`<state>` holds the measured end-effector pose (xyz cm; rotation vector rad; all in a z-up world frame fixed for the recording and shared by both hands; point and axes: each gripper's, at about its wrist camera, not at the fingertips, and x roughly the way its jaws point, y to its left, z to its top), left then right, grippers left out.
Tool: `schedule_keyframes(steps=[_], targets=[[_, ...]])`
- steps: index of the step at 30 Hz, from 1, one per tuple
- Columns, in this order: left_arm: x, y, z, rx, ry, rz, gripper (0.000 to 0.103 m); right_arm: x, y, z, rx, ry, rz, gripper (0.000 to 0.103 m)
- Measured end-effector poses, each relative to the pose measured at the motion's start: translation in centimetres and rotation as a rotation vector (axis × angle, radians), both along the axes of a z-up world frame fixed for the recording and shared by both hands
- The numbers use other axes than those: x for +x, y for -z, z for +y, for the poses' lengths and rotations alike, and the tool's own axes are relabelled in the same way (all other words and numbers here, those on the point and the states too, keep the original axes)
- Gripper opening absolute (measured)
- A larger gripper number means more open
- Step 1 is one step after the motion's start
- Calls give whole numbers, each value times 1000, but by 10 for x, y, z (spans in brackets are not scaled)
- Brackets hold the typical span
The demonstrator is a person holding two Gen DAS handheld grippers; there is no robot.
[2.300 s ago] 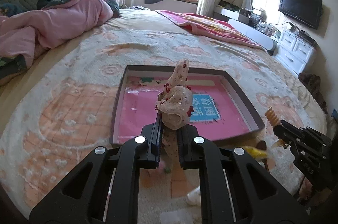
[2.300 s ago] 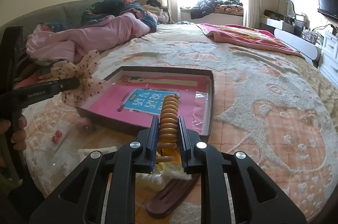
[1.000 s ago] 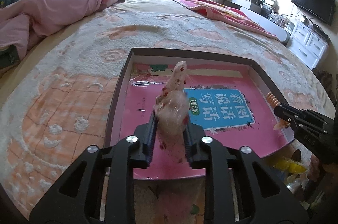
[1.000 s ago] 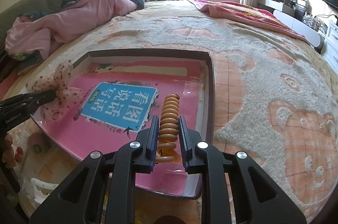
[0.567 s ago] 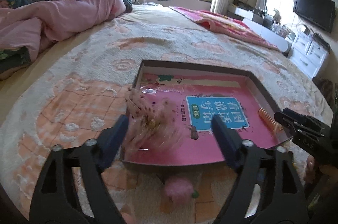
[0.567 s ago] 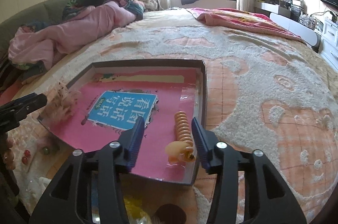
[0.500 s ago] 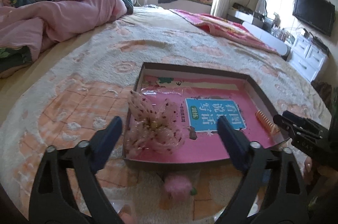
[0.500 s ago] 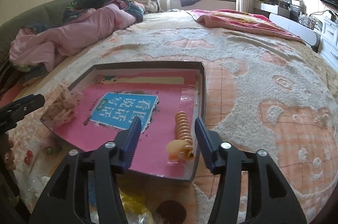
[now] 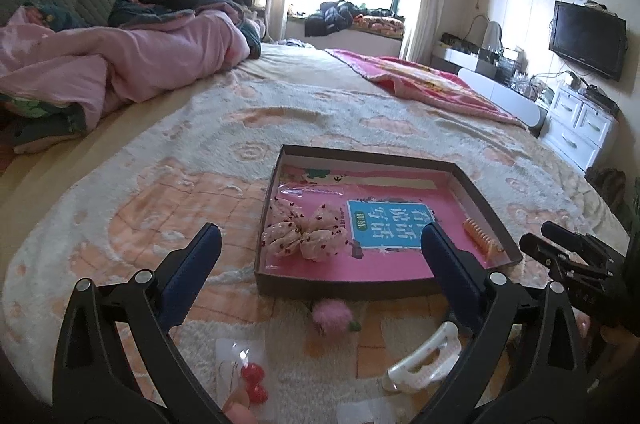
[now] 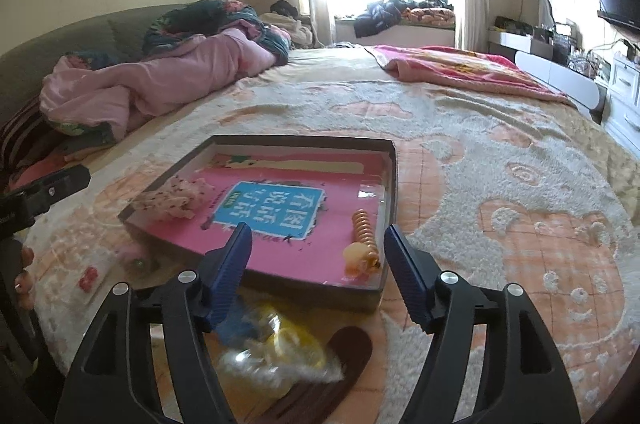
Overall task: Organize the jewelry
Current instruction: 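Withdraw both open tools from the tray toward the remaining items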
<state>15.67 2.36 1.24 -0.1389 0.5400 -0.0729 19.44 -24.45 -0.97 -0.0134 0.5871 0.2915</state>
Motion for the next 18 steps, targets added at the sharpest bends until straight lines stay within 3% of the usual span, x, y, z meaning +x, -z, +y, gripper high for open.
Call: schedule_keyframes(steps=[9, 18], targets=[[-36, -1, 1, 34, -7, -24, 92, -43, -1, 12, -37, -51, -35, 70], [-62, 21, 5, 90, 12, 37, 92, -69, 6, 22, -77, -96, -31, 70]])
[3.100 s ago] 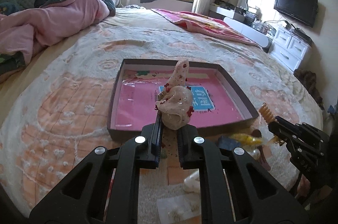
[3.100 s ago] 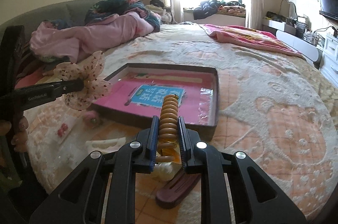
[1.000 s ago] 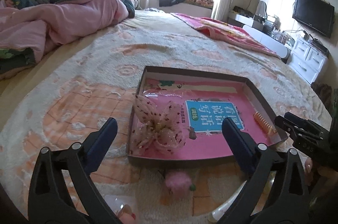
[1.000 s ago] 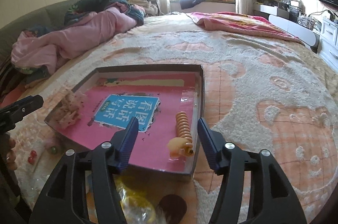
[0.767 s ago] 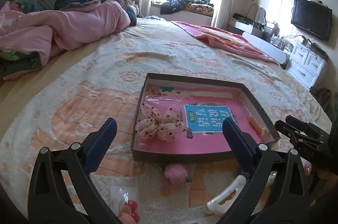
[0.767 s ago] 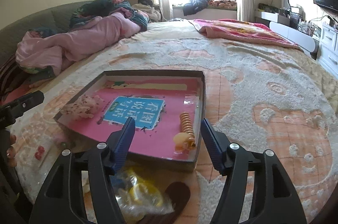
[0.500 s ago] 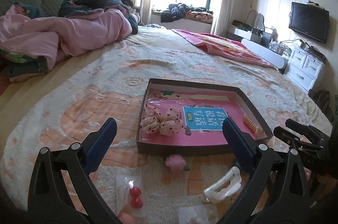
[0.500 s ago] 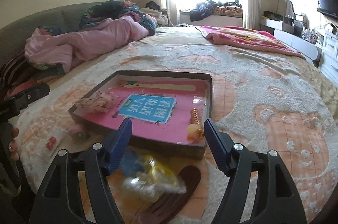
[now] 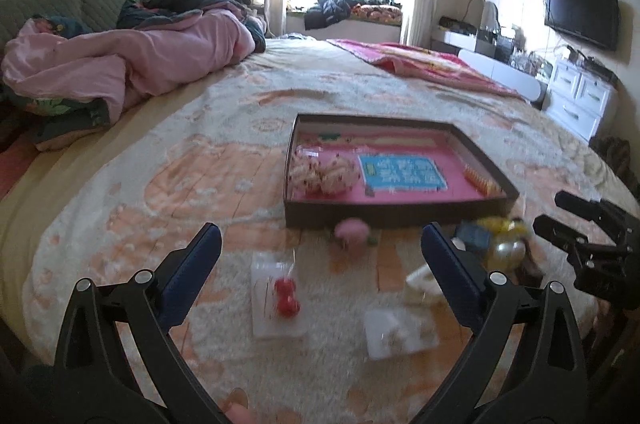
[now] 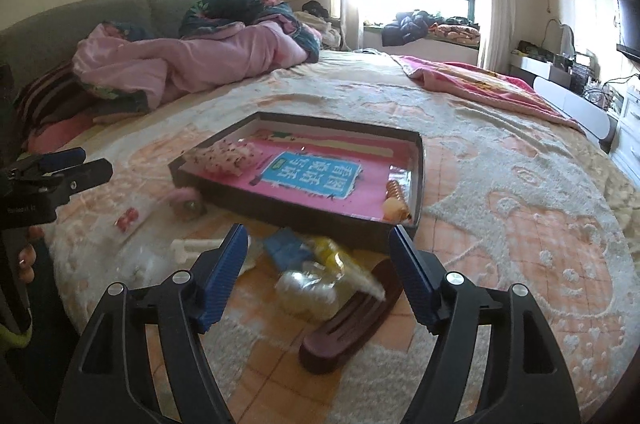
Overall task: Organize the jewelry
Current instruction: 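Withdraw both open tools from the tray toward the remaining items, then grasp the gold earring card packet with the left tool while the right tool grasps the yellow packet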
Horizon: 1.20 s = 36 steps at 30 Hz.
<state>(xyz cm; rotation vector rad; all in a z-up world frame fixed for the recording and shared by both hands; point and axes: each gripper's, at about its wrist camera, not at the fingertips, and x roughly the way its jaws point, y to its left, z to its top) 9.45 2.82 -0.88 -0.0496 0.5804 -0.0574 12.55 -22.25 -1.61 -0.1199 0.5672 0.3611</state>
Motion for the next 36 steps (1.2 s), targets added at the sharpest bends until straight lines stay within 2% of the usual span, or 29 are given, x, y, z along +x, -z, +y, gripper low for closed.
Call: schedule_keyframes(steps=[16, 29, 36], targets=[[-25, 25, -35, 48, 118, 63, 92, -27, 13, 8, -39, -37, 31, 70], [-16, 56, -60, 95, 177, 134, 92, -11, 24, -12, -74, 50, 40, 70], [-6, 66, -66, 94, 160, 159, 91, 11, 32, -23, -102, 85, 46, 56]])
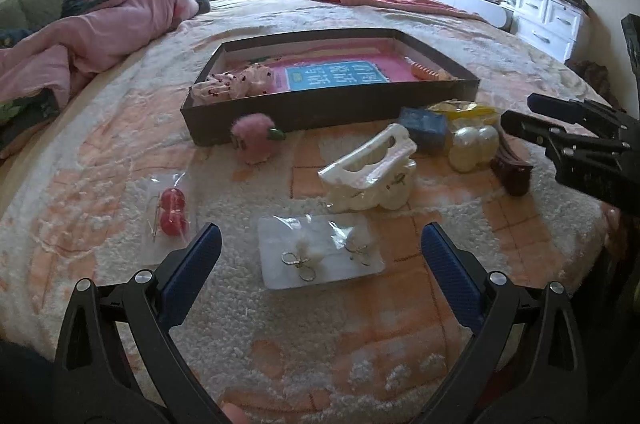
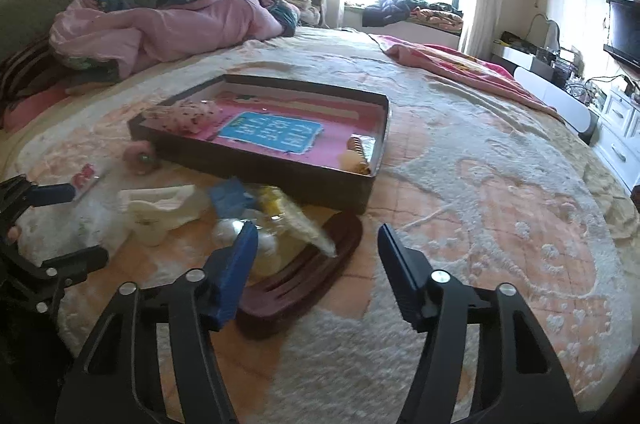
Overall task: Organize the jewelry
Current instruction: 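Grasp the gold earring card packet with the left tool while the right tool grasps the yellow packet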
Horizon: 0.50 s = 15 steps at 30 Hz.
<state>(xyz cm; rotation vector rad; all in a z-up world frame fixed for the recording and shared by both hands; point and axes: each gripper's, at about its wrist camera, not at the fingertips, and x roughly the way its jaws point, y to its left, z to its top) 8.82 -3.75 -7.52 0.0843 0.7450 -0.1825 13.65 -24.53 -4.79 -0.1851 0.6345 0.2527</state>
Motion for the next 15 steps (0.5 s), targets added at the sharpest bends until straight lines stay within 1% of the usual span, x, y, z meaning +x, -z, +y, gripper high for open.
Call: schedule_keyframes(steps=[1, 3, 5, 7, 10, 12, 14, 15], targets=[[1, 2, -1, -5, 3, 6, 91, 4, 2, -1, -1, 2, 6, 53], [3, 4, -3, 2, 8, 12, 90, 10, 4, -2, -4, -3, 24, 51], [4, 6, -5, 7, 16, 21, 85, 17, 9, -1, -16, -8, 43, 45], [6, 10, -7, 10, 21, 35, 82, 22, 13, 0, -8, -19, 65, 41], [9, 12, -8, 9, 15, 41, 80, 27, 14, 5, -18, -41, 63, 34], [11, 12, -7, 4, 7, 43, 77, 28, 14, 9, -34, -56, 54, 28], [12, 13, -6, 7, 0, 48, 71, 29, 15, 12, -41, -63, 56, 19], [12, 14, -6, 13, -4, 50, 69, 28, 15, 12, -34, -63, 59, 18]])
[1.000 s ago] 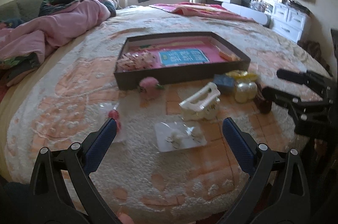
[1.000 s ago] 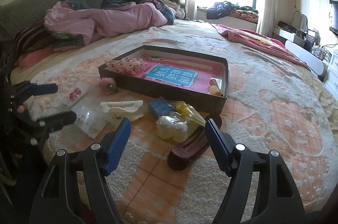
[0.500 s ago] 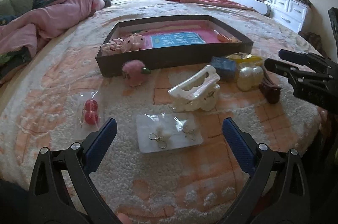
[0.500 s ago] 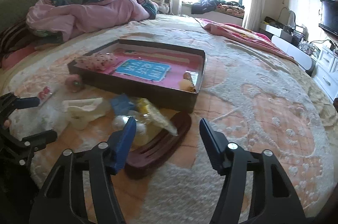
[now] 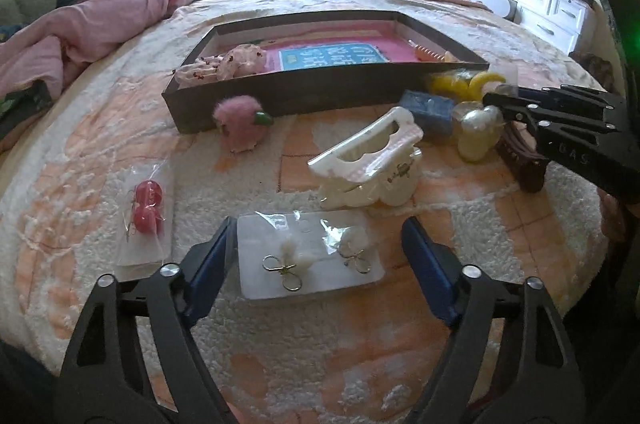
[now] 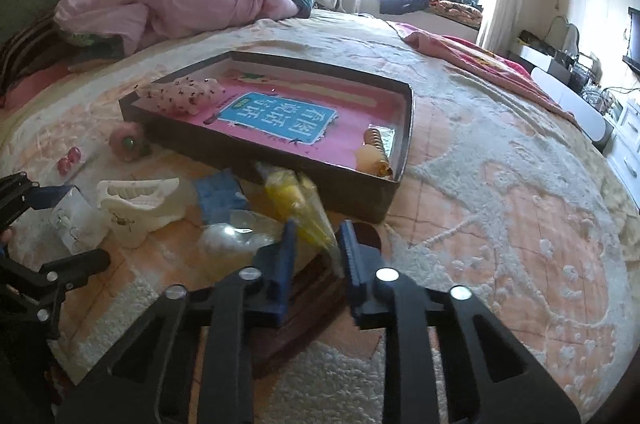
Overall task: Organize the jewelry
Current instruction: 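Grasp the gold earring card packet with the left tool while the right tool grasps the yellow packet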
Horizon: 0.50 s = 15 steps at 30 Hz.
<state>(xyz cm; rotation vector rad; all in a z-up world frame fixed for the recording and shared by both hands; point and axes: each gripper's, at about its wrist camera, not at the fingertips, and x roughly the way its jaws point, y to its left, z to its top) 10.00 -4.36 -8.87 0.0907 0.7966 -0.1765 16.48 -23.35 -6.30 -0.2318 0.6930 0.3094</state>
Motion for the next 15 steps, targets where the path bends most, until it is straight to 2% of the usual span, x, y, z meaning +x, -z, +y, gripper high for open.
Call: schedule_keyframes(steps=[4, 15], targets=[[1, -1, 0, 11, -5, 1, 59, -3, -3, -1, 17, -10, -12, 12], [-7, -11, 7, -43, 2, -9, 57, -17, -18, -21, 130, 15, -29, 10]])
